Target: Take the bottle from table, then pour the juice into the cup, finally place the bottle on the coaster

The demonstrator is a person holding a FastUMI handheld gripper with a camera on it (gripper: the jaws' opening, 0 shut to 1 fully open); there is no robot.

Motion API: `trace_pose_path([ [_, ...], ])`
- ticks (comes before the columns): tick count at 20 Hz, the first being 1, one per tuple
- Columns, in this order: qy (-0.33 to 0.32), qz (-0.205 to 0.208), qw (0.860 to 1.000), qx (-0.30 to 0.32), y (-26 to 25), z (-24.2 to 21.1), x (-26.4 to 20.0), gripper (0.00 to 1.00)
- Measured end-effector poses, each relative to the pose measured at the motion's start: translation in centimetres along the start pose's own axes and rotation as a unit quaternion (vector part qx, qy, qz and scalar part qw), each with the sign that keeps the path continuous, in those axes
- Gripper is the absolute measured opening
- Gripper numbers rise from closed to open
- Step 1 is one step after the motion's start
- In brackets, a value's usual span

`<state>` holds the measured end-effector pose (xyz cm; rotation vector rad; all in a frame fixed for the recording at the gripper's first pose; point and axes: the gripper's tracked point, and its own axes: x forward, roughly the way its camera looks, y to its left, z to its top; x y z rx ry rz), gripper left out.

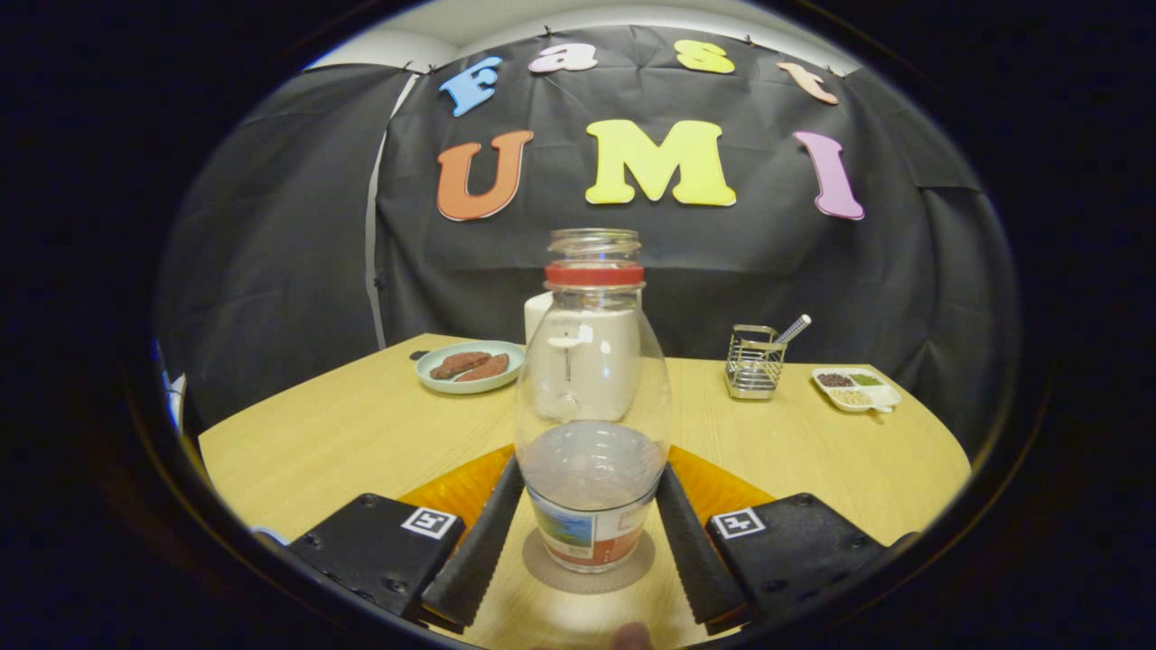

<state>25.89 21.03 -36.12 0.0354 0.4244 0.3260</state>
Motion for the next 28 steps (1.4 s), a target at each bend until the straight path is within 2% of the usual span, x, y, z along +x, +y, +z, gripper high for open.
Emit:
trace_pose_path([
  [4,-0.016,-0.008,1.000,-0.002,-0.2,1.2,-0.8,0.96],
  [8,-0.044,-0.019,0.999,0.015,-0.6,3.9,-2.3,1.00],
  [13,-0.089,-0.025,0.996,0.003,0.1,8.8,-6.1,1.00],
  [18,-0.141,-0.040,0.989,-0.012,0.6,15.2,-13.6,1.00],
  [23,-0.180,-0.097,0.979,-0.021,-1.2,20.8,-22.9,1.00],
  [28,-0.197,-0.154,0.968,-0.027,-3.1,21.8,-31.2,1.00],
])
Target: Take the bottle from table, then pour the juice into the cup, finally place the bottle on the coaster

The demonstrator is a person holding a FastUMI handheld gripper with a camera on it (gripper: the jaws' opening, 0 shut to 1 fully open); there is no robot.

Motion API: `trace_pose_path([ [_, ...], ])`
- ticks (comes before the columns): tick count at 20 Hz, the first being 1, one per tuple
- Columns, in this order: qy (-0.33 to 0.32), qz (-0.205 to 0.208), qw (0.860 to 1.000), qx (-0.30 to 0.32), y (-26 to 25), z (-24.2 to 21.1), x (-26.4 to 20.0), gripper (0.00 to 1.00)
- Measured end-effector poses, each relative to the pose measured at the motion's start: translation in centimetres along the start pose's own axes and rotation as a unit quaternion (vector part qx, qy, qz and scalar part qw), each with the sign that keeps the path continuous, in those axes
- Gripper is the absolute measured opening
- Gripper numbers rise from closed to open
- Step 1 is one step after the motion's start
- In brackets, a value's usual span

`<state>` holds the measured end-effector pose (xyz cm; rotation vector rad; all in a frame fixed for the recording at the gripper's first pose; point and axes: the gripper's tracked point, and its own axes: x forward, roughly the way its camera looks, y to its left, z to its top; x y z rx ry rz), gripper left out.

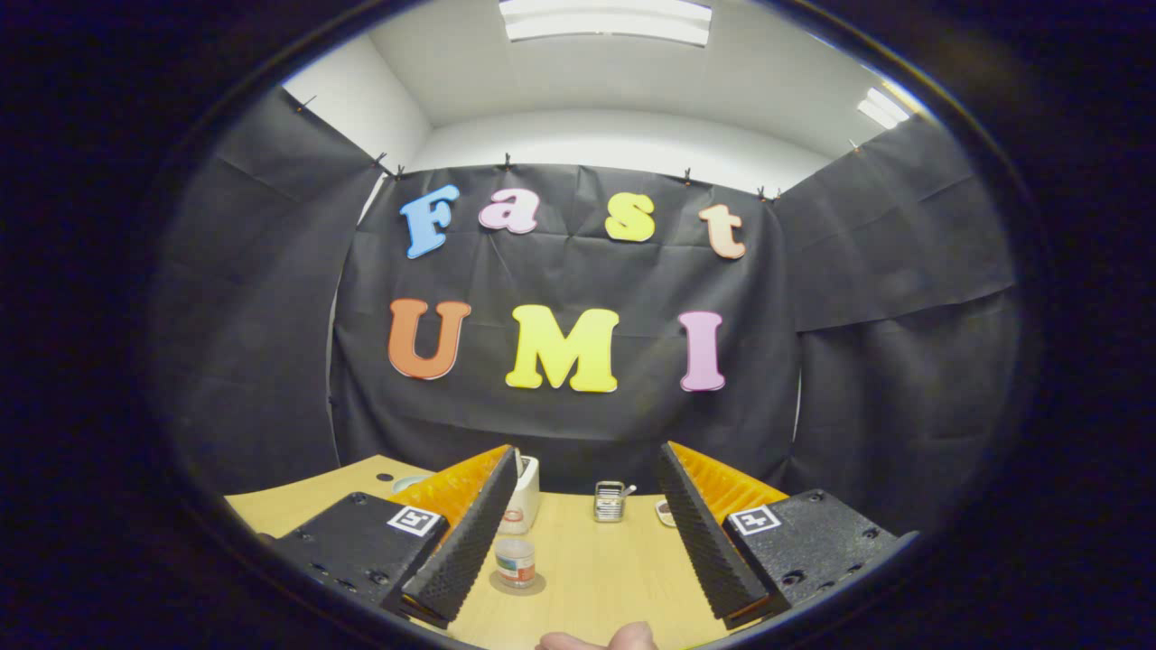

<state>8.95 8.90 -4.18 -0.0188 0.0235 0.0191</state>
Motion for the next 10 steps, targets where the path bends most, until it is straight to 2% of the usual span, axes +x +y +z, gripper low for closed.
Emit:
trace_pose_path([
  [5,0.017,-0.019,1.000,0.004,-2.1,-1.2,-5.7,1.00],
  [10,0.020,-0.030,0.999,0.009,-2.6,-1.0,-8.7,1.00],
])
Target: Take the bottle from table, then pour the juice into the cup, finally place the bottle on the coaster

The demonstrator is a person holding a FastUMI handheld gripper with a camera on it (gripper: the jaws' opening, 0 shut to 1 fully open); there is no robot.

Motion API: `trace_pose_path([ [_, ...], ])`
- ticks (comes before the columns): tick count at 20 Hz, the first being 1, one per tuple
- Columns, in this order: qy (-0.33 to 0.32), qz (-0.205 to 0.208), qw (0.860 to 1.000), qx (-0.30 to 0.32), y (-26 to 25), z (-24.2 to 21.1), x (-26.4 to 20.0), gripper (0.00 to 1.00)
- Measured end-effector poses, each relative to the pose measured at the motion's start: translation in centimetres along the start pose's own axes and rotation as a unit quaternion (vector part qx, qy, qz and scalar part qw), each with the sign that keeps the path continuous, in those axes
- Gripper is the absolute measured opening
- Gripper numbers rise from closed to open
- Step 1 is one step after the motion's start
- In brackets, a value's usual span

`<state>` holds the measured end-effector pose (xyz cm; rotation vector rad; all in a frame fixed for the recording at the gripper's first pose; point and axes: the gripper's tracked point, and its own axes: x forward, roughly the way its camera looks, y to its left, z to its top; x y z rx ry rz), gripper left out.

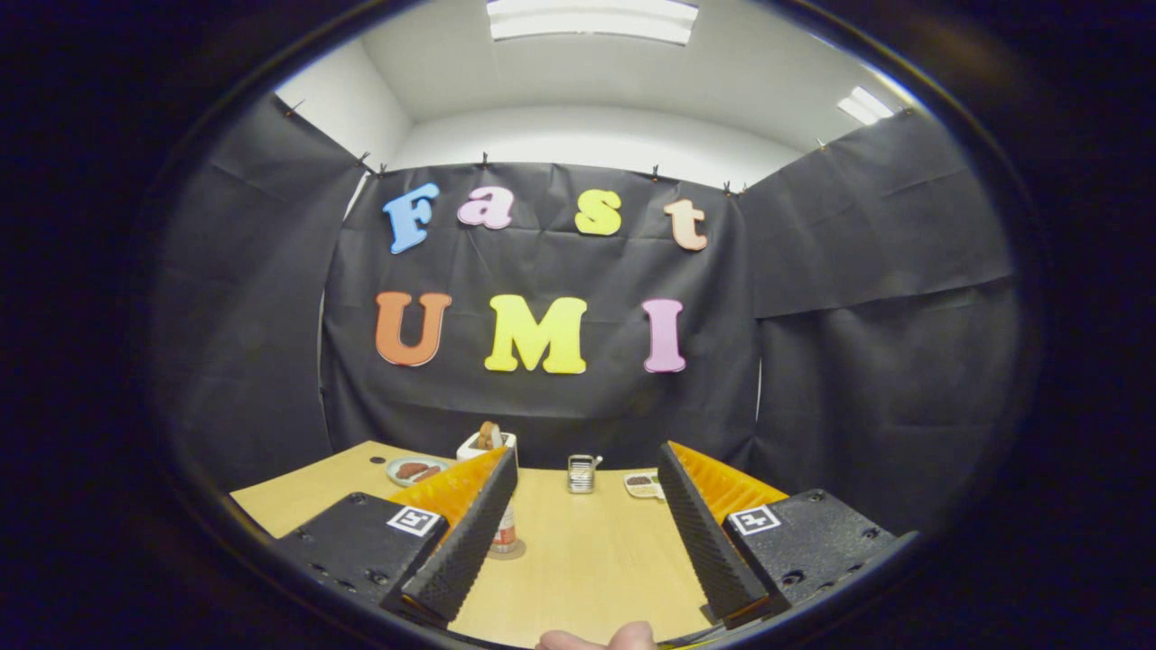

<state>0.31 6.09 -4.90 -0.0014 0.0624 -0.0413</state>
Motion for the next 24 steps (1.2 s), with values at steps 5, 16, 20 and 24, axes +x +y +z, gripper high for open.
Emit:
trace_pose_path([
  [5,-0.023,-0.001,1.000,0.000,0.7,1.5,-1.1,1.00],
  [16,-0.019,0.006,1.000,0.000,2.3,1.2,-0.8,1.00],
  [20,-0.013,0.010,1.000,-0.003,2.9,0.8,-0.5,1.00],
  [24,-0.011,0.013,1.000,-0.003,3.5,0.7,-0.2,1.00],
])
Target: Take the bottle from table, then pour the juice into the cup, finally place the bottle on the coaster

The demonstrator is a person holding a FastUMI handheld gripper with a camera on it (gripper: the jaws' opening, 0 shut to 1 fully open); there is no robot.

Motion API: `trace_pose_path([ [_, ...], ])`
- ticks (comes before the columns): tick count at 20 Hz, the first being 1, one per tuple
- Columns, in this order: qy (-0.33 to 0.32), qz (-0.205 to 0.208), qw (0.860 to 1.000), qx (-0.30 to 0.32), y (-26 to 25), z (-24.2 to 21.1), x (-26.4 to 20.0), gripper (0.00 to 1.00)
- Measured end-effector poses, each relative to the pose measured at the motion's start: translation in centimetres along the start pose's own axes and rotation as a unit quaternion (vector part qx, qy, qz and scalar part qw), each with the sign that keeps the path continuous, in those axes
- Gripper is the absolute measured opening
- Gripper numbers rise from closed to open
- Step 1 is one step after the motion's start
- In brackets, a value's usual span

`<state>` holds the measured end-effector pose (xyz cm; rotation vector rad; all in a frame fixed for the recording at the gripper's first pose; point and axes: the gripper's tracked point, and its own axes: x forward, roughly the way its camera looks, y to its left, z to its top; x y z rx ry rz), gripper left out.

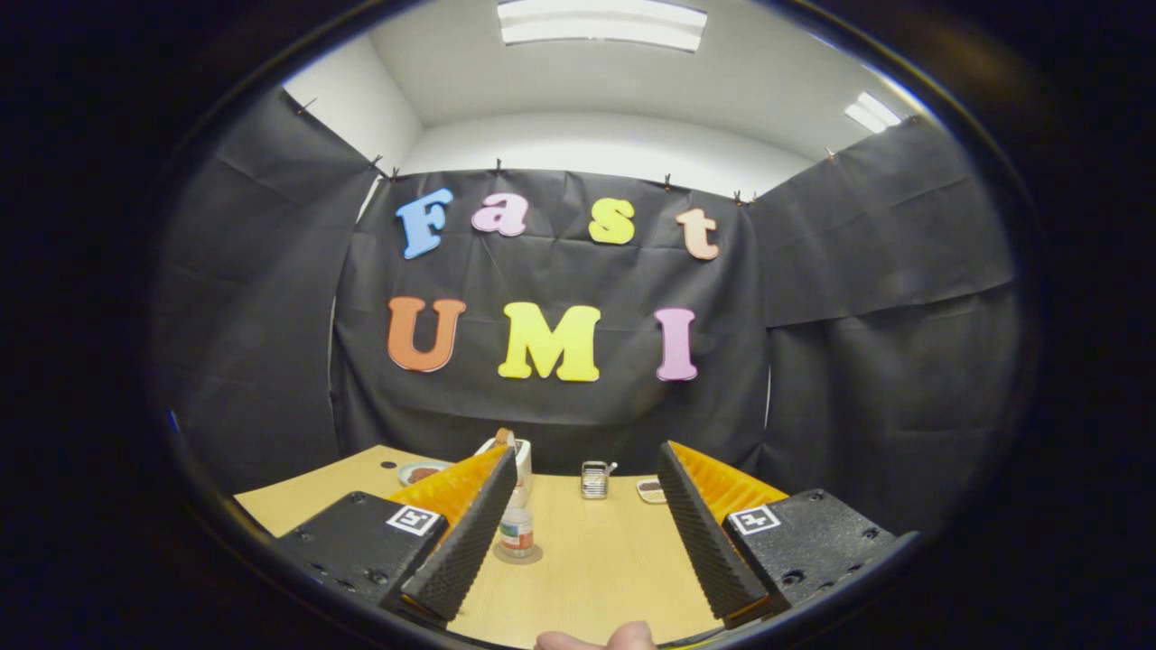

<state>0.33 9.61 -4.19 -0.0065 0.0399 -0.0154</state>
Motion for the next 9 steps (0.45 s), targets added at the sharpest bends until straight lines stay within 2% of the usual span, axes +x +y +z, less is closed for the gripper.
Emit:
trace_pose_path([
  [9,0.005,0.002,1.000,-0.004,0.71,-0.60,0.25,1.00],
])
